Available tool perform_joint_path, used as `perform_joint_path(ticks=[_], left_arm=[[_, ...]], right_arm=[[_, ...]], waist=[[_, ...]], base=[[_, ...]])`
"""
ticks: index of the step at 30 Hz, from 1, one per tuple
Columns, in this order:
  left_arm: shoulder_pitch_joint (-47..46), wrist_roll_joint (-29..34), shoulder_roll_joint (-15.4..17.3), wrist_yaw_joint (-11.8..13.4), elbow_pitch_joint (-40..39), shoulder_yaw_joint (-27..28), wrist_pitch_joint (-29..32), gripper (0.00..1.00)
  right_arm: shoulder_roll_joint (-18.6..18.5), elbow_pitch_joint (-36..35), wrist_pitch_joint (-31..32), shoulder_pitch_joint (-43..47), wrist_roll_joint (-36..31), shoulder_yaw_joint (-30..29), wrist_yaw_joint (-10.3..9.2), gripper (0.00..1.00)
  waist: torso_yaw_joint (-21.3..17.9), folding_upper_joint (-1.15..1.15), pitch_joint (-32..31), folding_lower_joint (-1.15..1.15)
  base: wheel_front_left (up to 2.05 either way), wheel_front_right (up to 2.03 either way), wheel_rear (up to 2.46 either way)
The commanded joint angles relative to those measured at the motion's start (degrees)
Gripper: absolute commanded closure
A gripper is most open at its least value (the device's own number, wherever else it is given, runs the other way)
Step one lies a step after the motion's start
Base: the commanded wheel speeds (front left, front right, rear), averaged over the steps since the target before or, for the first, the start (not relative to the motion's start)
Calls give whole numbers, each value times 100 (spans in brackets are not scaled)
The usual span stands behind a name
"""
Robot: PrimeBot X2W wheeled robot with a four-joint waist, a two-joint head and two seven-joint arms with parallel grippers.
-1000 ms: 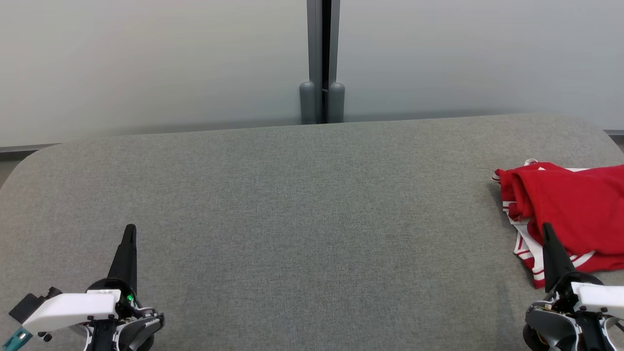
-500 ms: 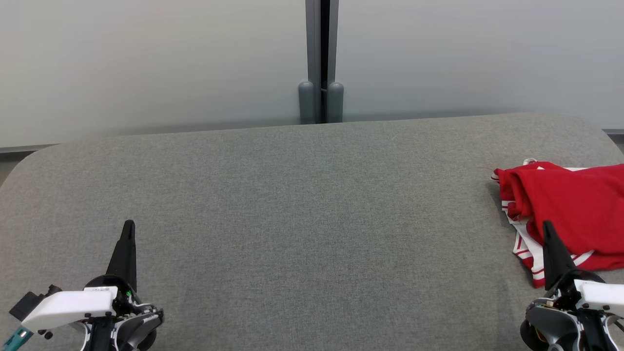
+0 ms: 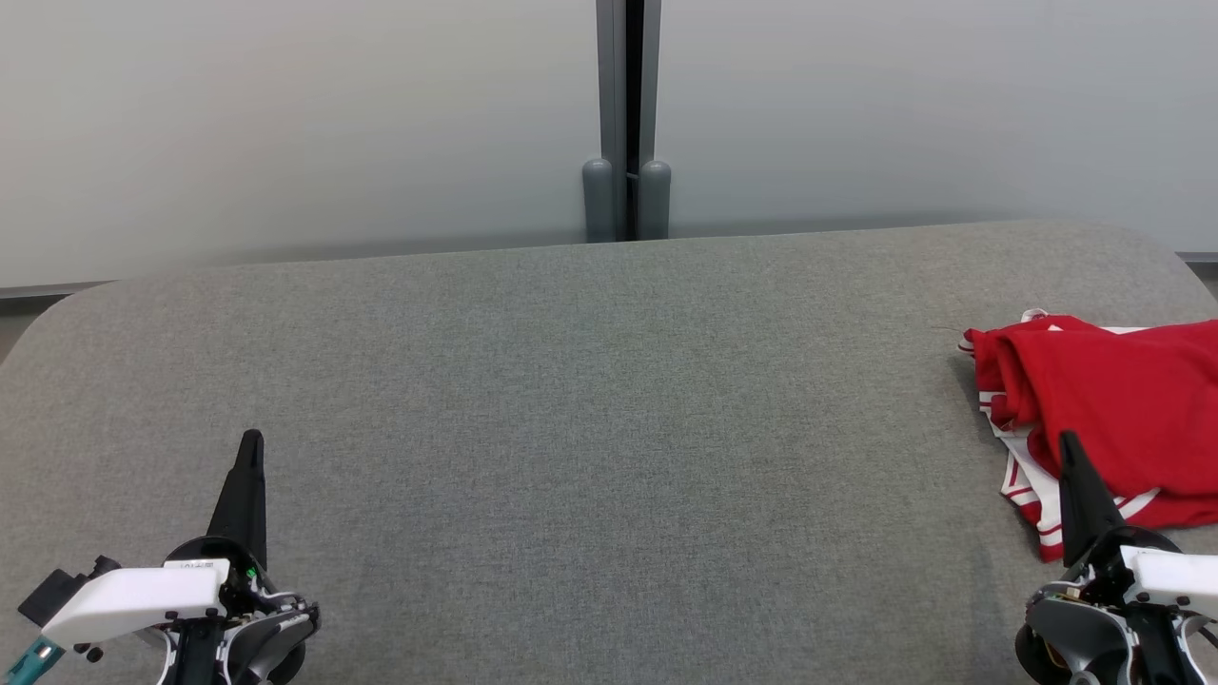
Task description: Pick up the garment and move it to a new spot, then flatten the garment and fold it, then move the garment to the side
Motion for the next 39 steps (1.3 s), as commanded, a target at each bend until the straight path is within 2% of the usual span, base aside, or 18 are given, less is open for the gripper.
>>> perform_joint_path(ticks=[1, 39], left_arm=[[-56, -3, 11, -22, 7, 24, 21, 100], [-56, 0, 10, -23, 6, 26, 23, 100]], right_arm=[[-8, 11, 21, -54, -18, -10, 0, 100], [34, 15, 74, -63, -81, -81, 0, 100]], waist=[[0, 0, 0, 0], [0, 0, 0, 0]], base=[[0, 0, 0], [0, 0, 0]])
